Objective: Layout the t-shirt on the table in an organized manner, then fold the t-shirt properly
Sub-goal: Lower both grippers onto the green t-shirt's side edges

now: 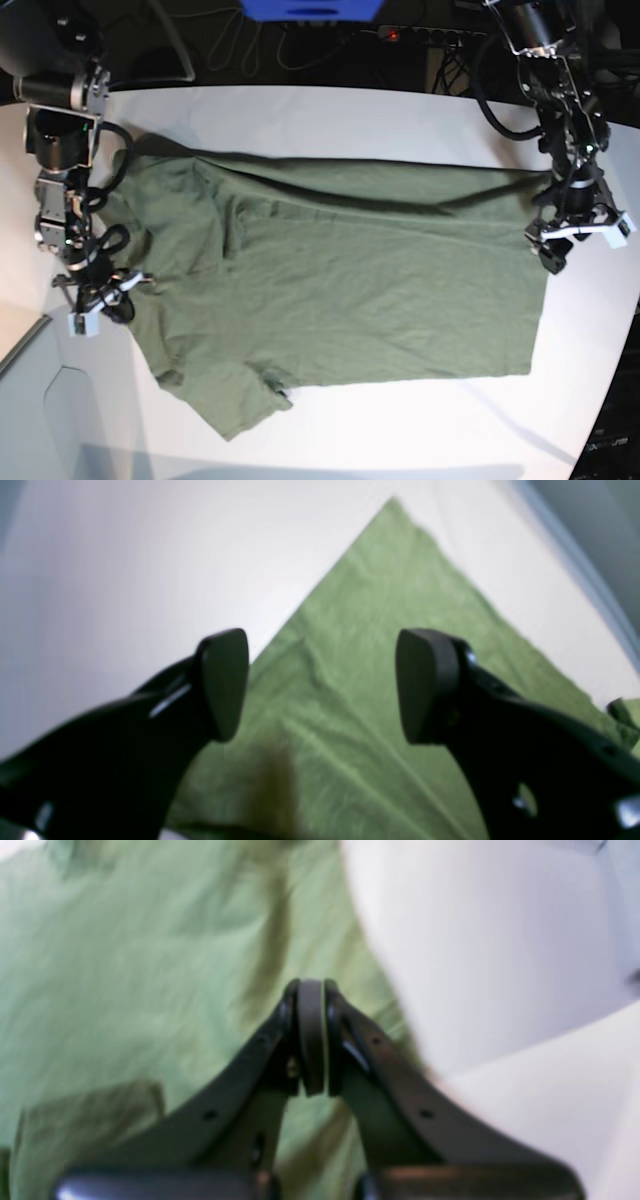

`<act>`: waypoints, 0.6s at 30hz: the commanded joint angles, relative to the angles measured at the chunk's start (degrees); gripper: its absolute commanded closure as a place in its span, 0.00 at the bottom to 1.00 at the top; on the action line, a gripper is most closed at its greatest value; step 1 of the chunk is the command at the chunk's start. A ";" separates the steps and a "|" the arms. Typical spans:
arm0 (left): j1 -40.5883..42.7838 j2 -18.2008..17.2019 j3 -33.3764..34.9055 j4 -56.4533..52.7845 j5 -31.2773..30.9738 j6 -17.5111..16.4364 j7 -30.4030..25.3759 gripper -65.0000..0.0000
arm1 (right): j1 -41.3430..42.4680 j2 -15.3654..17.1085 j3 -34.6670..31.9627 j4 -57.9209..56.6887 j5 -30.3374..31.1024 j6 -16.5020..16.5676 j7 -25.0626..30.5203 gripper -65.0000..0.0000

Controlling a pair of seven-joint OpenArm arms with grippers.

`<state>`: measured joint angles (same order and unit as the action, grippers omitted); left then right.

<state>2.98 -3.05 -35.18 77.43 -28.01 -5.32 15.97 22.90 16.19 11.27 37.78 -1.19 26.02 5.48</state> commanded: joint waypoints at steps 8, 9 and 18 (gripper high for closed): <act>-2.85 -1.74 -0.12 -4.94 0.10 -0.26 -1.15 0.31 | -8.35 0.21 0.21 18.70 0.80 -0.39 1.87 1.00; -3.47 -2.09 -0.12 -5.74 0.10 -0.26 -1.15 0.31 | -9.84 -0.32 0.03 20.64 0.80 -0.39 1.87 1.00; -12.26 -2.89 -0.03 -14.97 10.47 -0.17 -1.07 0.31 | -21.80 -4.01 0.29 32.42 0.80 -0.39 1.87 1.00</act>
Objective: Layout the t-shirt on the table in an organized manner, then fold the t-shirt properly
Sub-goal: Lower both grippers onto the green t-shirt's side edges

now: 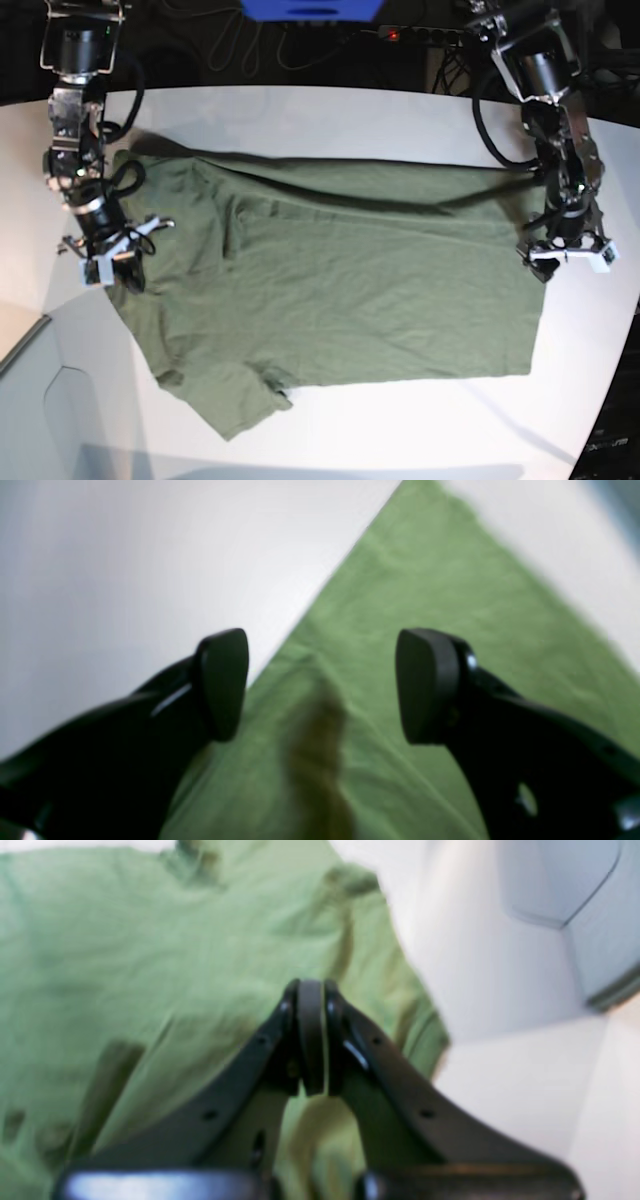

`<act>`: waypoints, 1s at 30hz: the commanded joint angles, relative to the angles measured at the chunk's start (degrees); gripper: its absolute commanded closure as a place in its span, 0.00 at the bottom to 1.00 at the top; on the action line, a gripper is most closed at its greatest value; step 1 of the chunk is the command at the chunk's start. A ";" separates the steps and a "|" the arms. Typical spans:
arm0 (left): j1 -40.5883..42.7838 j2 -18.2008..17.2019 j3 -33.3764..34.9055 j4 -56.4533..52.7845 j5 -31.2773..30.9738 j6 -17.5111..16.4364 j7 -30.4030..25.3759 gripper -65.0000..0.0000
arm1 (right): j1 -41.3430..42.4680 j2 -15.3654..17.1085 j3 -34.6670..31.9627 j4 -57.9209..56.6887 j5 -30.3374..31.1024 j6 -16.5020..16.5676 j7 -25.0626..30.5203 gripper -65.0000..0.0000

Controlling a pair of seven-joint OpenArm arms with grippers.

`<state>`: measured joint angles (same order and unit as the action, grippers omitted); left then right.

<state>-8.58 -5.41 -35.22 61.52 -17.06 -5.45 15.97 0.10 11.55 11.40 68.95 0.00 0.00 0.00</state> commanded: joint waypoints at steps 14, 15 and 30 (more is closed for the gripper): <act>-7.64 0.27 1.33 -11.45 15.87 -0.04 0.60 0.32 | -2.08 0.62 0.16 1.69 -0.40 25.63 7.34 1.00; -7.64 0.44 1.24 -11.36 15.87 -0.04 1.92 0.32 | -2.08 0.62 0.16 1.69 -0.40 25.63 7.34 1.00; -3.95 2.29 1.16 -2.04 15.43 -0.04 5.09 0.37 | -1.99 0.62 0.16 1.51 -0.40 25.63 7.34 1.00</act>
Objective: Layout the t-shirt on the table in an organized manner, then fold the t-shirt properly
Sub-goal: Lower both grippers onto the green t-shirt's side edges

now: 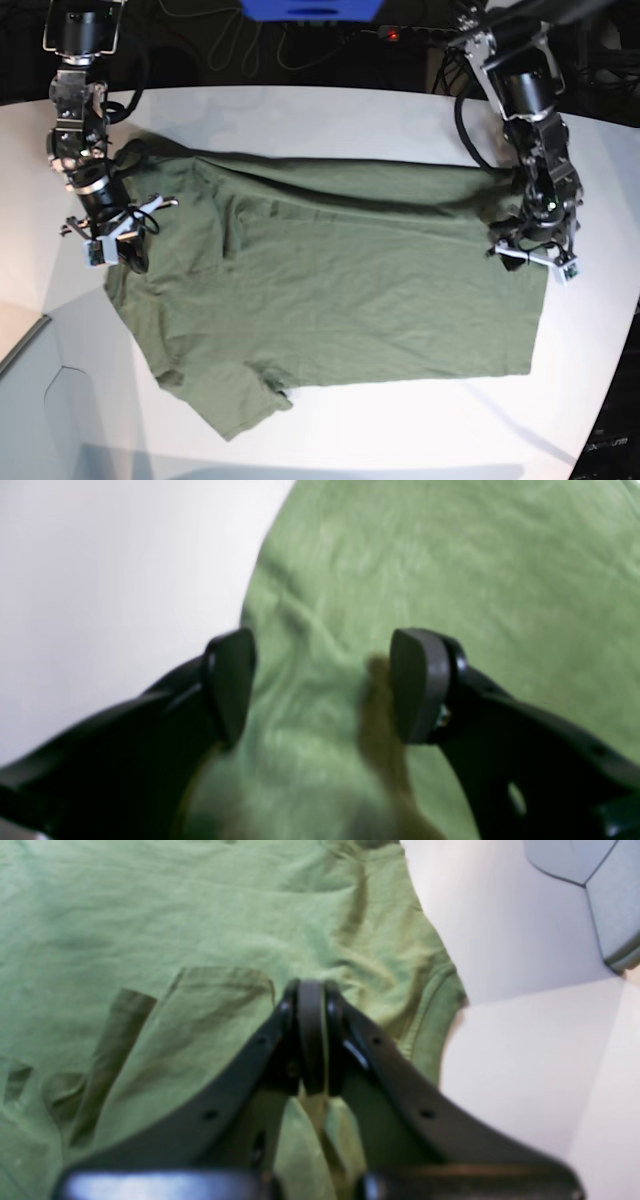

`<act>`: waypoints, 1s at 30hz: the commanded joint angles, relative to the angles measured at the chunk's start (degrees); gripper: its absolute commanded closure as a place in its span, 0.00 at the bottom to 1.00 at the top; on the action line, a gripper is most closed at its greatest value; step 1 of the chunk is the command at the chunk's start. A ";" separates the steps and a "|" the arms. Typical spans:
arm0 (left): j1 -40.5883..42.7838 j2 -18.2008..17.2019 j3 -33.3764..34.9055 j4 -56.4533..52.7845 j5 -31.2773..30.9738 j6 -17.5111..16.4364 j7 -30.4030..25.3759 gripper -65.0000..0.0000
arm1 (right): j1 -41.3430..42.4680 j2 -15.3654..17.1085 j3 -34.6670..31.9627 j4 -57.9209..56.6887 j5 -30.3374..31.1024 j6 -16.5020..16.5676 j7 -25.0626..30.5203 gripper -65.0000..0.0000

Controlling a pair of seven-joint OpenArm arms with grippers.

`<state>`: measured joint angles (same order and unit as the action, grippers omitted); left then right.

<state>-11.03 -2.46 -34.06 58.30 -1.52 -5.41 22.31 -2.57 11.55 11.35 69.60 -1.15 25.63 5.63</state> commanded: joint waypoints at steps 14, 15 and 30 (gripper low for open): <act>-1.32 -0.75 0.00 1.43 0.16 -0.08 -1.16 0.38 | 0.50 0.62 0.21 0.86 0.75 0.00 1.71 1.00; -1.32 -0.75 0.00 1.43 0.16 -0.08 -1.16 0.38 | 0.50 0.62 0.21 0.86 0.75 0.00 1.71 1.00; -1.32 -0.84 0.09 1.34 0.33 -0.08 -1.16 0.62 | 0.50 0.62 0.21 0.86 0.75 0.00 1.71 1.00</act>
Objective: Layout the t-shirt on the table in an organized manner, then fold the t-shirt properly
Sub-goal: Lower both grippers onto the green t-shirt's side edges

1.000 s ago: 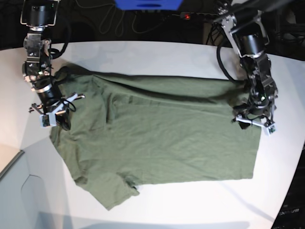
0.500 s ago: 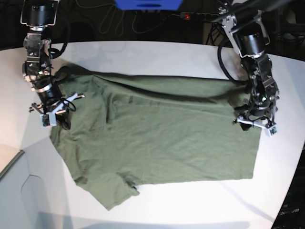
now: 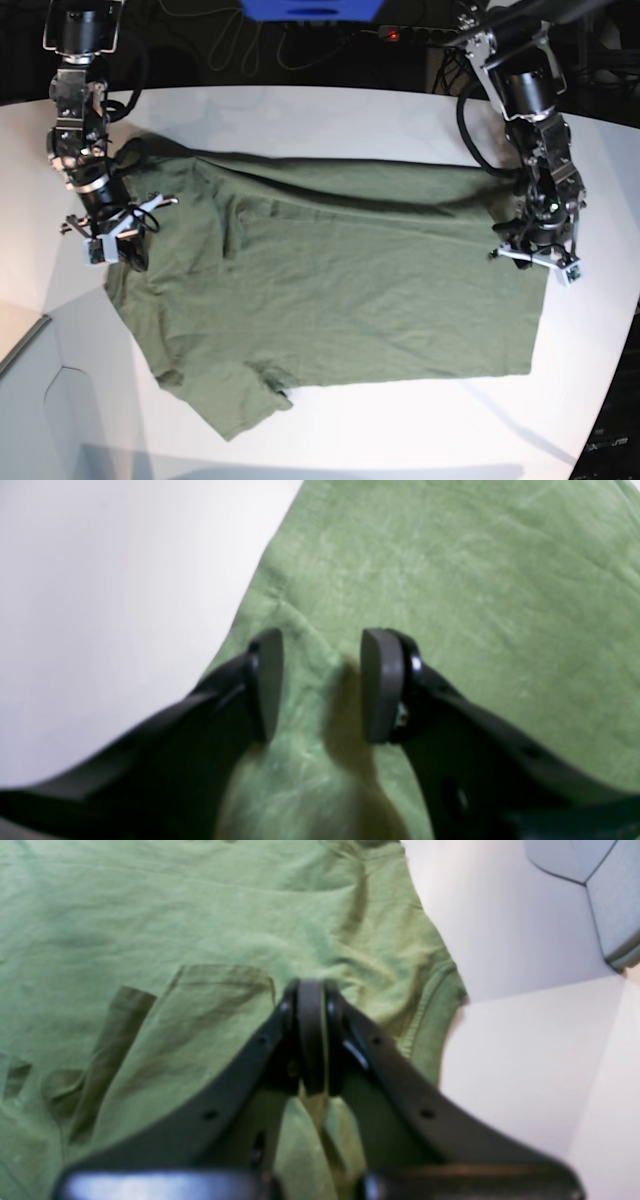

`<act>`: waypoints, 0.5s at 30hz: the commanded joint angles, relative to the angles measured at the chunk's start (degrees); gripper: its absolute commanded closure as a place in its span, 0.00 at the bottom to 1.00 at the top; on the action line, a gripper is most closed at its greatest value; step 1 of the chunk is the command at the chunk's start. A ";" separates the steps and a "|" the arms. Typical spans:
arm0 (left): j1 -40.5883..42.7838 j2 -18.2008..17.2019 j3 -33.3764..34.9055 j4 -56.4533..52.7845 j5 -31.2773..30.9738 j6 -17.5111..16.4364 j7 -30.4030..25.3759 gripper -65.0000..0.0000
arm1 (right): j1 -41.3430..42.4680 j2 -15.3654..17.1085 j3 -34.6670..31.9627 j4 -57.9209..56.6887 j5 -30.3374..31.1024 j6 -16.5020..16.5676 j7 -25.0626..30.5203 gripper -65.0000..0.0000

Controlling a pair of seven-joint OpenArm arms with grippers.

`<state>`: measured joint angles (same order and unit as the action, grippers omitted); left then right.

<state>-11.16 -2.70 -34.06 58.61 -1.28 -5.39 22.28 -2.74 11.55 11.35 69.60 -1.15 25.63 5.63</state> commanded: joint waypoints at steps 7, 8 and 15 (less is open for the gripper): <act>-1.28 -0.95 0.00 -1.25 0.09 -0.11 -1.14 0.62 | 0.68 0.62 0.21 0.86 0.75 0.00 1.71 1.00; -1.28 -0.95 0.00 -1.86 0.09 -0.11 -1.14 0.62 | 0.68 0.62 0.21 0.86 0.75 0.00 1.71 1.00; -1.19 -0.95 0.00 -2.21 0.09 -0.11 -1.14 0.62 | 0.68 0.62 0.21 0.86 0.75 0.00 1.71 1.00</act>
<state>-11.29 -3.16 -34.06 55.75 -1.08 -5.39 21.63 -2.72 11.55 11.35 69.60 -1.13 25.63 5.65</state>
